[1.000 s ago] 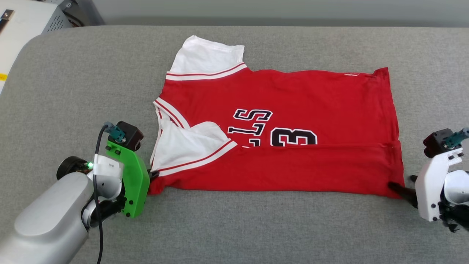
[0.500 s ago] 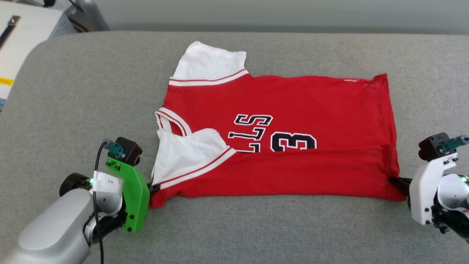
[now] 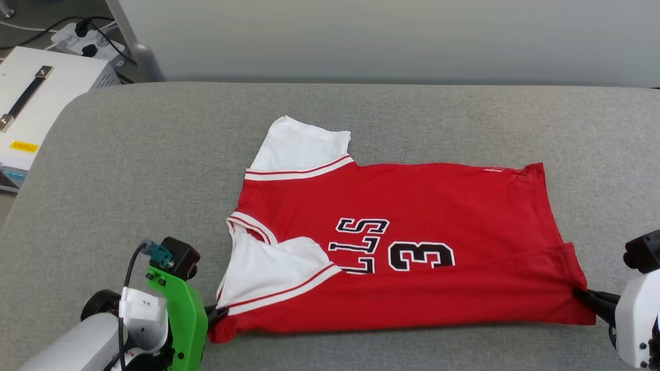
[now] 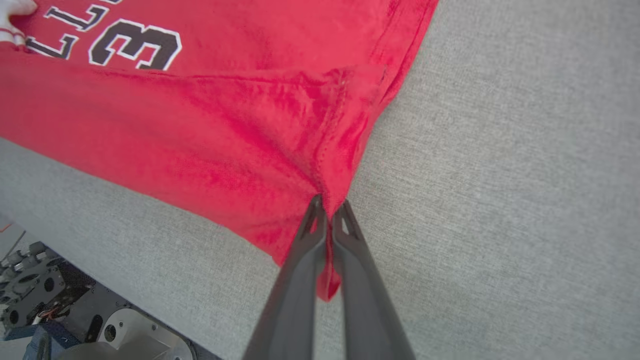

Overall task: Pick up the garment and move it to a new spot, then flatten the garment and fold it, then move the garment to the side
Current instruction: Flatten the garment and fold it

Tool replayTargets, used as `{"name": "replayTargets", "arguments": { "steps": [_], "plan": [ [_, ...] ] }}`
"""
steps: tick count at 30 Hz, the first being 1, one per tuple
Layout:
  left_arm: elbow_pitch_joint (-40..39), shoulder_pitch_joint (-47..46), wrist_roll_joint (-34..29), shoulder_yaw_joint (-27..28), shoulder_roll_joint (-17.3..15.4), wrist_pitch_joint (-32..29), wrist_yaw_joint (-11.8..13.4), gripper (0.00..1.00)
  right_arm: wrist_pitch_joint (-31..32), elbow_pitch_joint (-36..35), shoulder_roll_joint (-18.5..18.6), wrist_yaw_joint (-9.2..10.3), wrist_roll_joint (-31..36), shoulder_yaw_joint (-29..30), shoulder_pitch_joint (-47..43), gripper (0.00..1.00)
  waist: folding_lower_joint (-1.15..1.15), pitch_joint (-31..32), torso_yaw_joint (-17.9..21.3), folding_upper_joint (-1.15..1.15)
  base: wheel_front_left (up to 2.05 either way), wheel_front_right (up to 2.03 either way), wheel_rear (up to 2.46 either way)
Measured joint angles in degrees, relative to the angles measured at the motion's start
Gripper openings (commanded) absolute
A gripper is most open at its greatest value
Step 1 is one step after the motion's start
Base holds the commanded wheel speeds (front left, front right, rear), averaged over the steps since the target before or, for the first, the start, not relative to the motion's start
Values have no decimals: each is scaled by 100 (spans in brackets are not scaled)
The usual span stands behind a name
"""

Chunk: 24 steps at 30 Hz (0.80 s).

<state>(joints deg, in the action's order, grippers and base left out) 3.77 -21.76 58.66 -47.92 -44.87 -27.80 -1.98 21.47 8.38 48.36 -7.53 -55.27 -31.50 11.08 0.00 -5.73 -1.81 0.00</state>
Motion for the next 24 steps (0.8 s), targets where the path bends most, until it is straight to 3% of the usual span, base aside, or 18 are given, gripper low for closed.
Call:
{"name": "replayTargets", "arguments": {
  "steps": [6, 12, 13, 14, 15, 19, 24],
  "plan": [
    [164, 108, -40, -40, 92, 58, 224, 0, 253, 200, -303, 0, 116, 269, -182, 0, 0, -226, 11, 0, 0, 0, 0],
    [777, 86, -80, -85, 426, 259, 197, 0, 231, 588, -700, 0, 377, 292, -136, 0, 0, -462, 11, 0, 0, 0, 0],
    [838, 86, -65, -48, 461, 324, 185, 38, 162, 616, -742, 0, 379, 312, -119, 24, 0, -478, 7, 0, 0, 0, 0],
    [872, 83, -75, -40, 475, 407, 169, 100, 87, 645, -769, 0, 406, 320, -105, 89, 0, -475, 4, 0, 0, 0, 0],
    [895, 81, -82, -26, 475, 467, 169, 100, 9, 653, -782, 0, 456, 327, -104, 100, 0, -463, 3, 0, 0, 0, 0],
    [851, 41, -238, 73, 326, 669, 164, 100, -536, 603, -834, 0, 620, 512, -108, 100, 0, -336, -18, 0, 0, 0, 0],
    [409, -294, -376, 466, -40, 946, 296, 100, -1807, 336, -979, 0, 1227, 1276, -90, 100, 0, -201, -31, 0, 0, 0, 0]
  ]
}}
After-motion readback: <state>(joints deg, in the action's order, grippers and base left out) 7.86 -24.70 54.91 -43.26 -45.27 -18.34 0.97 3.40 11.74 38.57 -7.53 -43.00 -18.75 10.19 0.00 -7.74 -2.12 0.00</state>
